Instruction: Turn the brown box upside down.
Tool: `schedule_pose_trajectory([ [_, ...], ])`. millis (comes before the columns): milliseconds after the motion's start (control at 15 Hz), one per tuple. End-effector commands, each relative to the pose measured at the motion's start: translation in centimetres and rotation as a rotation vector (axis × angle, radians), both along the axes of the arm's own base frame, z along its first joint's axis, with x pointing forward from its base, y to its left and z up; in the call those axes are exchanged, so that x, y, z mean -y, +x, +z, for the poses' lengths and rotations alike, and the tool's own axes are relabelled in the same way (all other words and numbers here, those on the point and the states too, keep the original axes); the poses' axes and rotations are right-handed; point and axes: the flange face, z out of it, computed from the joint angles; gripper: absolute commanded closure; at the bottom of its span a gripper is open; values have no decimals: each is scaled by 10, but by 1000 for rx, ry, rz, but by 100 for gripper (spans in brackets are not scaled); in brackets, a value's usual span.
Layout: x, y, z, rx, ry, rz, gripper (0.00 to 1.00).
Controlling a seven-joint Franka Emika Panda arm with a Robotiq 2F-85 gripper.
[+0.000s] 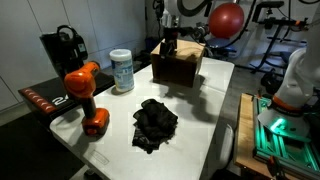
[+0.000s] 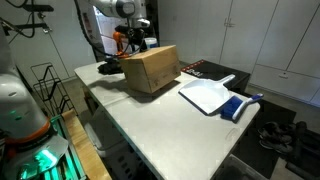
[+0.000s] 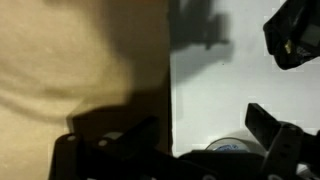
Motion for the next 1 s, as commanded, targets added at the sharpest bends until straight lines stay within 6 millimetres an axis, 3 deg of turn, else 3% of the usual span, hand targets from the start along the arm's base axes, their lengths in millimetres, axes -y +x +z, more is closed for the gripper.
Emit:
schedule_pose_trajectory([
  [0,-25,8,-17,-32,-53,-2,0],
  [533,-75,26,-23,-47,-184,1,0],
  [933,-105,43,-49,-108,-243,57,0],
])
